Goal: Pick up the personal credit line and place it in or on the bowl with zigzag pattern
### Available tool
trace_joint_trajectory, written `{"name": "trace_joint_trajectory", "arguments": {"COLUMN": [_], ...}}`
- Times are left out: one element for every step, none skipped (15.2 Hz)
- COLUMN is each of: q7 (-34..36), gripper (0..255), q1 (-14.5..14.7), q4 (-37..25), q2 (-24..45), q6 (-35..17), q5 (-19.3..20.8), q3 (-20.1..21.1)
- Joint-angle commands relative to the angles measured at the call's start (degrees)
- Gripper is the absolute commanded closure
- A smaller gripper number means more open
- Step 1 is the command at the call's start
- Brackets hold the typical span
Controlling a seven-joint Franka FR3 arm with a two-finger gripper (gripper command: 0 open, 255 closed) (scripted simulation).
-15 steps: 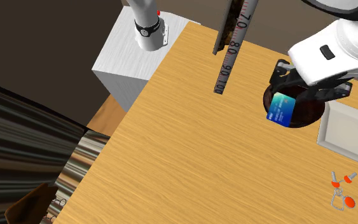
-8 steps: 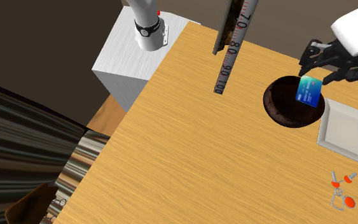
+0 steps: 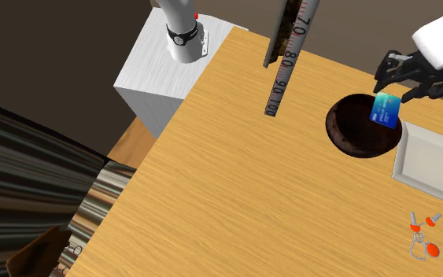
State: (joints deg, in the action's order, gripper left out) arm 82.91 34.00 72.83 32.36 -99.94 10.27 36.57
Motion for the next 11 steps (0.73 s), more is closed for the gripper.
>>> {"name": "trace_joint_trajectory", "arguments": {"q7": [0.0,0.0,0.0,-0.1,-0.1,-0.1,-0.1,-0.1,-0.1,-0.1,-0.1], "gripper": [255,255,255,255,255,255,255,255,255,255,255], "q1": [-0.2,-0.4,-0.5,-0.6,-0.7,-0.7,-0.8,-0.9,-0.9,-0.9,-0.9], "q4": [1.6,2.4,3.1,3.8,4.5,5.1,5.7,6.3,6.9,7.3,7.3], "q2": [0.1,0.1,0.2,0.3,0.4,0.5,0.6,0.7,0.9,1.0,0.9], "q6": [-1.7,-2.5,-3.2,-3.9,-4.6,-5.4,-6.1,-6.8,-7.4,-7.9,-7.9], "q5": [0.1,0.1,0.2,0.2,0.3,0.3,0.4,0.5,0.6,0.6,0.6], "q3": [-0.1,-0.1,-0.2,-0.2,-0.2,-0.3,-0.4,-0.4,-0.5,-0.5,-0.5]}}
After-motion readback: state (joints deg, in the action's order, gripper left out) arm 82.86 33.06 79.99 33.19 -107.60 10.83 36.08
